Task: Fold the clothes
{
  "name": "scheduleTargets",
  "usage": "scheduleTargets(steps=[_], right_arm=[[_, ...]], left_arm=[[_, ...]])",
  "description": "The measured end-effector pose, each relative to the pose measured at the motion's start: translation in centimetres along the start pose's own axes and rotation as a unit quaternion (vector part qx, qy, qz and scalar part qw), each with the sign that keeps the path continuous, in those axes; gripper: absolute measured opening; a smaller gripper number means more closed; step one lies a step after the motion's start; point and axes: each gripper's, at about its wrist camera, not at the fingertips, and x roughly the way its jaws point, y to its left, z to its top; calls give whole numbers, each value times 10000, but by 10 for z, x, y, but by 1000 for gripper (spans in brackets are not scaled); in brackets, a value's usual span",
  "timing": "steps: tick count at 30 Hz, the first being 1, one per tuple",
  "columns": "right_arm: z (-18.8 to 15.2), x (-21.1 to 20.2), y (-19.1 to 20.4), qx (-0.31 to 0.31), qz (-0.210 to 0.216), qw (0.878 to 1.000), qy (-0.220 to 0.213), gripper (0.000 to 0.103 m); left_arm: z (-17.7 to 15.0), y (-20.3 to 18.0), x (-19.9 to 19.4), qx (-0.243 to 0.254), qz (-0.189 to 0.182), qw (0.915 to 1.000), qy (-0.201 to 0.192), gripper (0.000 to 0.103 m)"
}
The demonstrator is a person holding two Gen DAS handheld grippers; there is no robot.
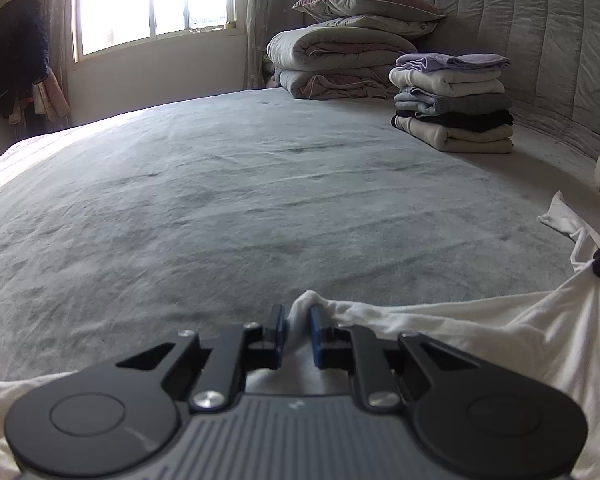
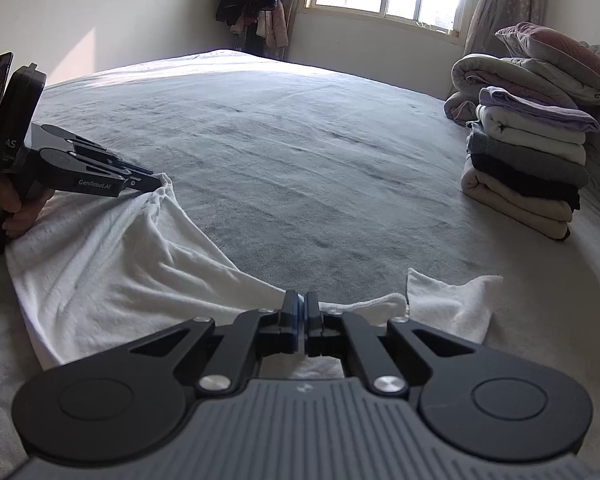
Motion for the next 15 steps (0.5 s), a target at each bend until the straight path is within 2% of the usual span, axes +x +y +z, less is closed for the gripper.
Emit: scheduleTargets(steps=[9,14,15], right_arm=[[-8,-12,-2,-102,-380,9991,-144,1],[-12,-2,1,-262,-510,9983,107,1],[-12,0,1,-274,-519,9981,167,1]], left_arm=[[-2,2,-2,-106,76,9999,-100,12],[-3,5,-1,-158,89,9998,-66,12],[-2,4,-1,-159,97,9998,-56,15]])
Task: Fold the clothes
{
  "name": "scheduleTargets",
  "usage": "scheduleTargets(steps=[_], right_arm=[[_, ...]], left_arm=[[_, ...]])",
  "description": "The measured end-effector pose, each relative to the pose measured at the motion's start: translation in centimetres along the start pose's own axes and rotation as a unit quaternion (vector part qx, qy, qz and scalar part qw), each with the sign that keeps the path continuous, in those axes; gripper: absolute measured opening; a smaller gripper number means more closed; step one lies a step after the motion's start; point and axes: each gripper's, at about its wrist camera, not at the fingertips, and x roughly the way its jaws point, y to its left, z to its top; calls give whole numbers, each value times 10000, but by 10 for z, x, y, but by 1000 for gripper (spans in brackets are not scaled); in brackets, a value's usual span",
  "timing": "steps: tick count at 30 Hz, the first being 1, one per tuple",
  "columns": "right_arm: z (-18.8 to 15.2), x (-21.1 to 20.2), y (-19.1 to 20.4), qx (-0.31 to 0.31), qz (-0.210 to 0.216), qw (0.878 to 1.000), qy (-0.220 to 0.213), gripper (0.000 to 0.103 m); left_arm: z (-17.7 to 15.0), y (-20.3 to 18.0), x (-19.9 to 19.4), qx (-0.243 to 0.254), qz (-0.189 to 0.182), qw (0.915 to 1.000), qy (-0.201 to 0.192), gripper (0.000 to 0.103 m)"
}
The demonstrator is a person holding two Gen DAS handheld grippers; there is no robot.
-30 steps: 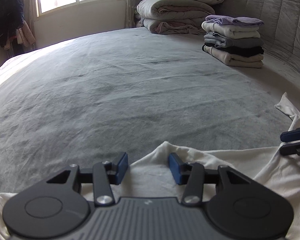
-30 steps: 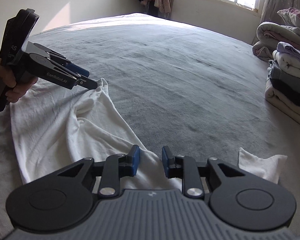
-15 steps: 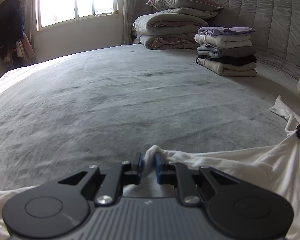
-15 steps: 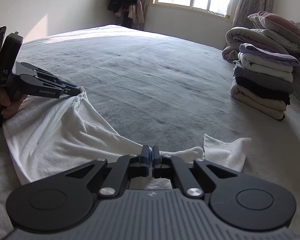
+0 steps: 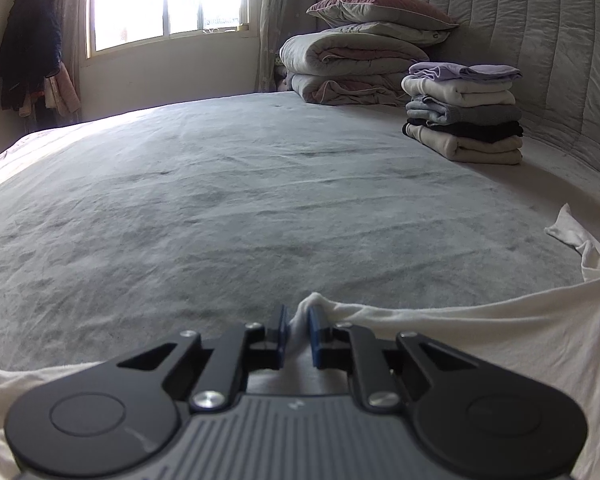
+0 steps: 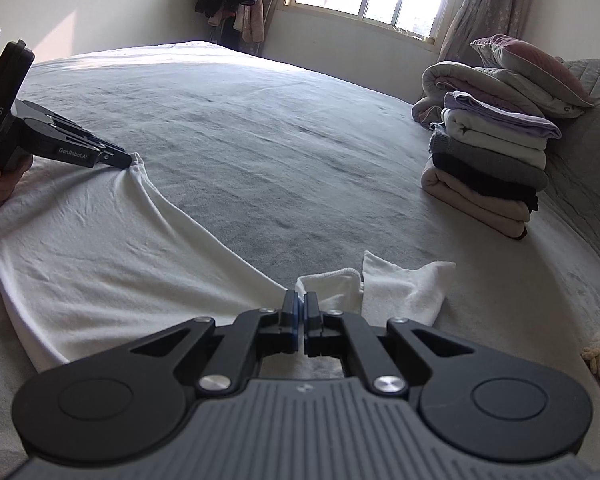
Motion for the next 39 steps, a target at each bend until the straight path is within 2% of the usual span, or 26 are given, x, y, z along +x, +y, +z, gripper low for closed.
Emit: scheduleTargets(steps=[4,6,7,8,9,11,13,14,15,16,20,22,23,24,29,34,37,38,39], right_arm=[[0,6,2,-13,3,9998,189,2],[3,6,1,77,55,9998,203,4],[6,5,0,174,117,9996,168,7],[9,4,-1,275,184,9994,126,15],[13,4,-2,354,266,9990,83,16],[20,5,-3,506,444,9977,16,18],[28,11,-3,746,696,9948,-20,27],[31,15,-2,846,828,9930,-23,39],[34,18,-1,939,951,9910,-29,42],[37,23,1,1008,1052,9893,0,42],[42,44,8,1222,1314,9836,181,42],[41,54,10,1302,1462,9802,295,24],[40,58,11,1342,1535,9784,352,9],[40,58,13,1304,1519,9792,314,3],[38,40,16,1300,1016,9862,-133,1],[34,54,15,1350,985,9858,134,1],[36,53,18,1252,958,9874,145,4],[36,53,19,1240,945,9877,142,5],[37,52,20,1226,935,9880,126,12]], left_arm=[[1,4,1,-121,-103,9999,60,18],[2,8,1,-213,-246,9994,104,25],[3,10,2,-258,-326,9991,128,27],[4,11,2,-282,-399,9987,158,32],[5,10,3,-260,-436,9985,184,35],[6,8,5,-178,-447,9986,216,35],[6,6,7,-143,-458,9986,242,35],[7,7,8,-149,-474,9984,253,35],[7,7,8,-159,-492,9983,262,34],[7,8,8,-167,-515,9982,269,33],[6,3,8,-50,-568,9981,233,12],[4,2,6,1,-543,9984,156,6],[4,1,4,15,-524,9986,111,5],[4,2,2,-2,-508,9987,49,4],[3,8,-9,-172,-412,9985,-315,4],[3,2,6,-22,-276,9996,59,5],[2,2,6,-35,-239,9997,74,9],[2,2,6,-39,-237,9997,72,11],[2,3,5,-44,-236,9997,71,14]])
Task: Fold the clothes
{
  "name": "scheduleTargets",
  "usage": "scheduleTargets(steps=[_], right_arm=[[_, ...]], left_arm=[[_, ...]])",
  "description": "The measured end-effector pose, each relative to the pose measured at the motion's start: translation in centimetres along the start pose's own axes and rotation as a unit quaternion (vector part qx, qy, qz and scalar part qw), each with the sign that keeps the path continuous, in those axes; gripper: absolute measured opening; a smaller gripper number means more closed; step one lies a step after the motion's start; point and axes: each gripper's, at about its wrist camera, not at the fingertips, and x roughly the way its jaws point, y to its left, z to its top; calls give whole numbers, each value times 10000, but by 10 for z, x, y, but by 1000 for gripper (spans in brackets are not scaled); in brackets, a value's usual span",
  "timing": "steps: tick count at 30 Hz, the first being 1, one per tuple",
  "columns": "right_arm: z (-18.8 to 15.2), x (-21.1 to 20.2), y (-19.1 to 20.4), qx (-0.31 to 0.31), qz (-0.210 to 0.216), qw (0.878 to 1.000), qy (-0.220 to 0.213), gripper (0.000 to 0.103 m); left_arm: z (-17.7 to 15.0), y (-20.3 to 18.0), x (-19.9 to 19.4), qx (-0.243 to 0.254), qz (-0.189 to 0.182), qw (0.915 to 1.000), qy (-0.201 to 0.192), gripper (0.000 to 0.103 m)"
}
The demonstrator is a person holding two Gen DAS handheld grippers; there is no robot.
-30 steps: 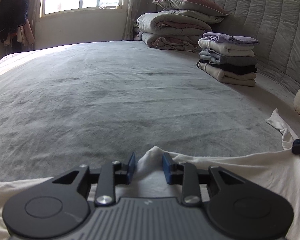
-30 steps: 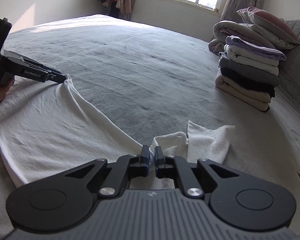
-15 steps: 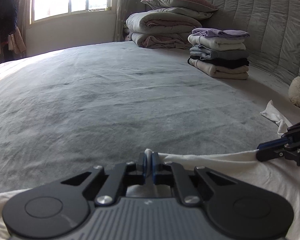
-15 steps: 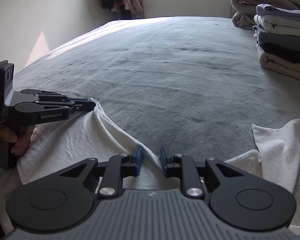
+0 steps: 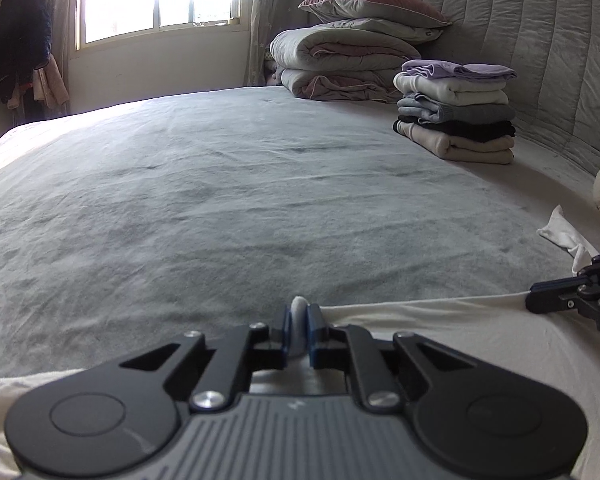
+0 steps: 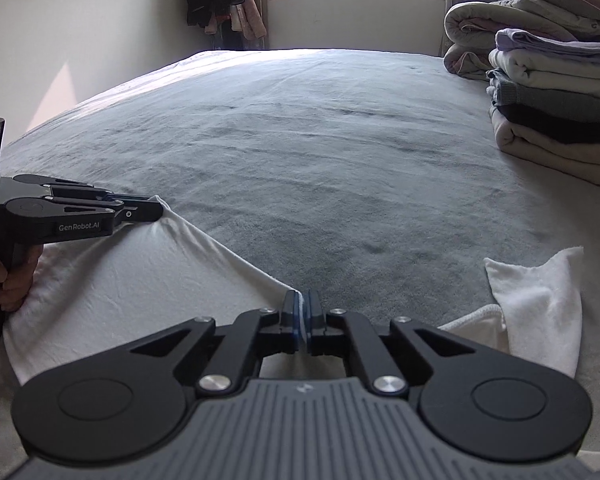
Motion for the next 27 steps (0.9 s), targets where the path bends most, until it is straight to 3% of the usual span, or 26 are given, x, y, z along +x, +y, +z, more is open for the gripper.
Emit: scheduleTargets(steps=[1,3,4,5,8,9,14,19,24,27], right_arm=[[0,-1,2,-15,-7,10000,-17,14],[2,-3,5,-105,-15,9999,-55,17],[3,-5,7,-158,-20,9998,-91,17],[4,-7,9,-196,-26,9997,-133,21],[8,-17,16,-287,46,9989,-379,45],[8,-19,19,-322,118,9984,-455,45],[7,-22,42,-630,619,9943,-598,45],[1,-16,64,-960,1104,9883,-441,45],[-11,-4,76,-1266,1199,9846,-125,46],[-16,-1,75,-1305,1178,9843,-168,52]], left_arm=[[0,0,-1,-9,4,10000,-2,16],[1,1,-4,-47,48,10000,-31,39],[2,1,-6,-71,69,9999,-59,45],[2,1,-9,-94,75,9999,-99,49],[2,1,-21,-93,40,9997,-239,54],[1,1,-26,-78,24,9996,-285,57],[-4,3,-47,-11,-37,9988,-479,61],[-16,18,-66,-25,20,9987,-504,63],[-32,38,-80,-190,177,9987,-449,63],[-39,55,-87,-448,284,9978,-387,64]])
